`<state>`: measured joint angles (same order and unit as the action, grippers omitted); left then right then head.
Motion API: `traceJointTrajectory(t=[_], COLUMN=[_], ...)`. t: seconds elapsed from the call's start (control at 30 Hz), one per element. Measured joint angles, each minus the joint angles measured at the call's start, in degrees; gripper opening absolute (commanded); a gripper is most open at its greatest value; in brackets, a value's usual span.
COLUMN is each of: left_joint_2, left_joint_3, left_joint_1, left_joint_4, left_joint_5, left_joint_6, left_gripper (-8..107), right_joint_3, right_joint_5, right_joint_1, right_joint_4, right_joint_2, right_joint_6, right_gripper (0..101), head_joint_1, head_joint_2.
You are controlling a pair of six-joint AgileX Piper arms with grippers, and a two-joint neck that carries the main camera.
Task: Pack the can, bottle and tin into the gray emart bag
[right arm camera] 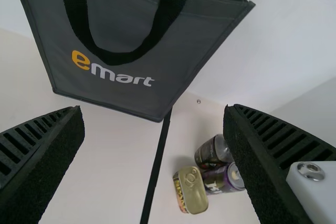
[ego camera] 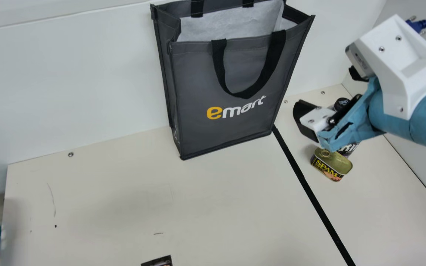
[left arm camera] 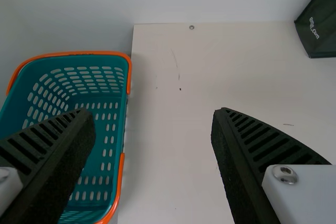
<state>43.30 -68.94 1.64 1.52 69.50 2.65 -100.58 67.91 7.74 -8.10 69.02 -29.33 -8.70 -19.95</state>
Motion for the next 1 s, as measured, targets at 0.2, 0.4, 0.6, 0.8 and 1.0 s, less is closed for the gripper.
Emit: traceJointTrajectory(t=[0.2, 0.4, 0.6, 0.8, 1.0], left_joint_2=[0.0, 0.0, 0.0, 0.0, 0.0], left_joint_3=[0.0, 0.0, 0.0, 0.0, 0.0], left_joint_1=[0.0, 0.0, 0.0, 0.0, 0.0], left_joint_4=[0.0, 0.0, 0.0, 0.0, 0.0], left_joint_5=[0.0, 0.0, 0.0, 0.0, 0.0], left_joint_6=[0.0, 0.0, 0.0, 0.0, 0.0], left_gripper=[90, 90, 90, 90, 90], right_joint_3=[-4.5, -9.7, -13.5, -16.0, -18.0], right_joint_5=[0.9, 2.0, 2.1, 2.0, 2.0], right_joint_1=[0.5, 0.3, -0.6, -1.9, -2.7], right_joint_4=[-1.8, -3.3, -4.6, -5.7, -7.1], right_joint_2=[3.6, 7.3, 10.6, 13.4, 15.8], right_joint_6=[-4.8, -9.0, -12.8, -16.5, -20.2], right_gripper=[91, 91, 91, 91, 91], head_joint_1=[0.0, 0.0, 0.0, 0.0, 0.0], head_joint_2=[0.0, 0.0, 0.1, 0.0, 0.1])
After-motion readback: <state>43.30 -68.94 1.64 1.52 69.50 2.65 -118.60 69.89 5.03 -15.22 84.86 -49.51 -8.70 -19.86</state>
